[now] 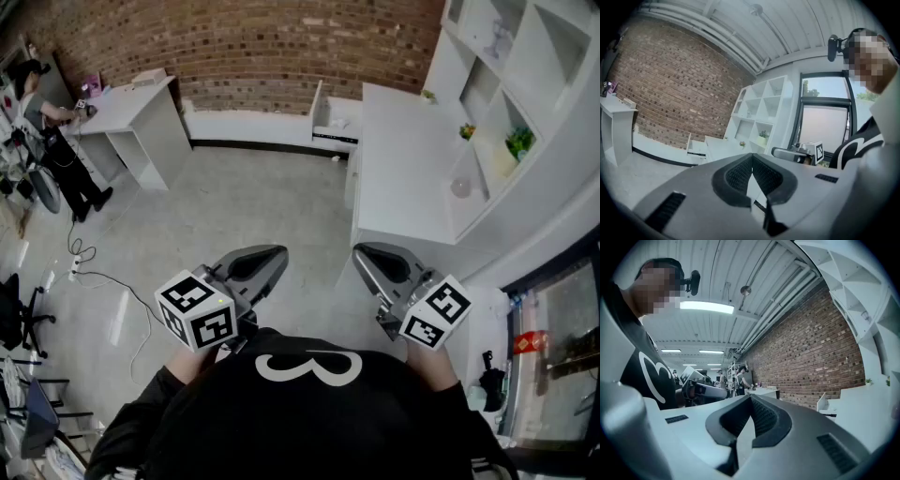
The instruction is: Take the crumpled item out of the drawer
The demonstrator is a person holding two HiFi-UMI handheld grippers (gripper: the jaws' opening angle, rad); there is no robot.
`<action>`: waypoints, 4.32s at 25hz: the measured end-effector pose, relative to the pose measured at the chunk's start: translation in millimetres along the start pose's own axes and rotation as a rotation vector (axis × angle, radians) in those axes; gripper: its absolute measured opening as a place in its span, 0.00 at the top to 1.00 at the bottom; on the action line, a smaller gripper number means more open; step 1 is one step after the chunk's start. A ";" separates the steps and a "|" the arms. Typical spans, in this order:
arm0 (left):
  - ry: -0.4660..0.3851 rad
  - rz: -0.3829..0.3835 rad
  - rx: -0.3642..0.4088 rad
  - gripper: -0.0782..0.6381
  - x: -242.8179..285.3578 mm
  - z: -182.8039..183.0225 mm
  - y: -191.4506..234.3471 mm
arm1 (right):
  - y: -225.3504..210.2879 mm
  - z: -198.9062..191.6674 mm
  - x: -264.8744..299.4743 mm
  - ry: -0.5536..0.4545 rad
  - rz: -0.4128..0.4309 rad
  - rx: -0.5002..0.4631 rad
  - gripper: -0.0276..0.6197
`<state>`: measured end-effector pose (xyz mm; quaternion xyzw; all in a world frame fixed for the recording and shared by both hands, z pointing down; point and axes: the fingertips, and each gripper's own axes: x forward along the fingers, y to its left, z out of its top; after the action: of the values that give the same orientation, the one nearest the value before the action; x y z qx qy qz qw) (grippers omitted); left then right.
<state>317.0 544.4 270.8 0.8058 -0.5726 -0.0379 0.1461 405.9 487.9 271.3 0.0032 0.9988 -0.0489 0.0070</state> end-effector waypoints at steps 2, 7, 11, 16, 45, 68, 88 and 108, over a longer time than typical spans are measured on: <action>0.001 0.003 -0.001 0.89 -0.8 -1.4 -1.4 | -1.2 -0.1 -2.8 -0.003 -0.011 0.004 0.94; 0.001 0.004 0.006 0.89 -1.5 -2.7 -4.6 | -1.7 0.8 -6.9 -0.010 -0.023 0.001 0.94; 0.003 0.003 0.008 0.89 -1.2 -2.6 -3.4 | -2.1 -3.1 -5.3 0.006 -0.023 0.020 0.94; 0.008 0.002 -0.004 0.89 2.5 -7.1 4.7 | -12.4 -6.5 -1.7 -0.019 -0.061 0.034 0.94; 0.085 -0.005 -0.172 0.89 133.3 53.5 348.9 | -281.6 -34.0 235.0 0.108 -0.340 0.112 0.21; 0.131 0.015 -0.137 0.89 223.7 94.0 526.6 | -435.4 -53.6 367.6 0.130 -0.407 0.177 0.23; 0.179 0.044 -0.144 0.89 419.5 156.3 675.9 | -679.2 -44.4 447.9 0.166 -0.394 0.211 0.23; 0.242 -0.047 -0.124 0.89 504.2 163.3 712.1 | -757.1 -79.2 464.0 0.204 -0.460 0.290 0.26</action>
<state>-197.4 -172.6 367.1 0.8072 -0.5282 0.0207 0.2627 -64.6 -255.1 417.4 -0.2175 0.9514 -0.1911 -0.1054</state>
